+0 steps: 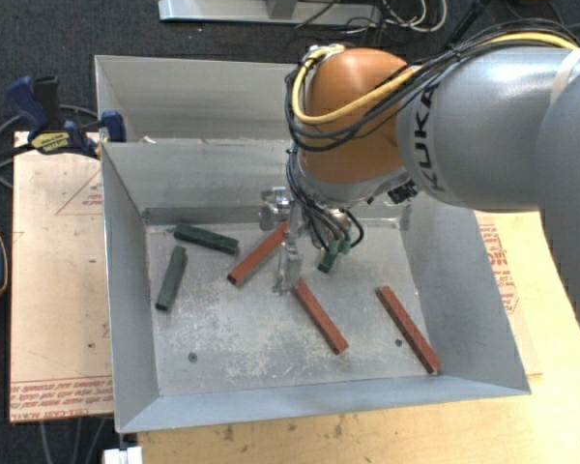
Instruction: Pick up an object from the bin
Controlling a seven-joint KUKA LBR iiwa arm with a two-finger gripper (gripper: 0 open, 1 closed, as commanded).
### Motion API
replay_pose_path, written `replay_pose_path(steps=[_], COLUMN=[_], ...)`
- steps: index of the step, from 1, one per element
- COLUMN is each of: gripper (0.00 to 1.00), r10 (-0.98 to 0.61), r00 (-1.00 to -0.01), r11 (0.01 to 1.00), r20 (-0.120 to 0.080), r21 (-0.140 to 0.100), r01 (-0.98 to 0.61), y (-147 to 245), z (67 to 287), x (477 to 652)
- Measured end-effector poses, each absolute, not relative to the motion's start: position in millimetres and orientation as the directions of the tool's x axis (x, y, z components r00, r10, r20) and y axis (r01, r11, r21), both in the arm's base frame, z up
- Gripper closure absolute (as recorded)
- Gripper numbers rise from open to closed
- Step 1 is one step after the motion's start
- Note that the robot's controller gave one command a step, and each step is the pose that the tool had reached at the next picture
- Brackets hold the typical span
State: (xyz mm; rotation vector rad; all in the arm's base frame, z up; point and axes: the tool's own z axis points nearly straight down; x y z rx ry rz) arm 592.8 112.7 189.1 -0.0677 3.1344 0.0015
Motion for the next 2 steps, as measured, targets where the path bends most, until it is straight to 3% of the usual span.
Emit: replay_pose_path(steps=[1, 2], gripper=[0.0, 1.0], r10=[-0.223, -0.222], r00=[-0.975, -0.975], r11=[0.975, 0.975], r20=[-0.002, -0.005], r21=[0.001, 0.001], r01=[-0.223, -0.222], y=[120.9, 120.8], z=[67.6, 72.3], x=[632.7, 634.3])
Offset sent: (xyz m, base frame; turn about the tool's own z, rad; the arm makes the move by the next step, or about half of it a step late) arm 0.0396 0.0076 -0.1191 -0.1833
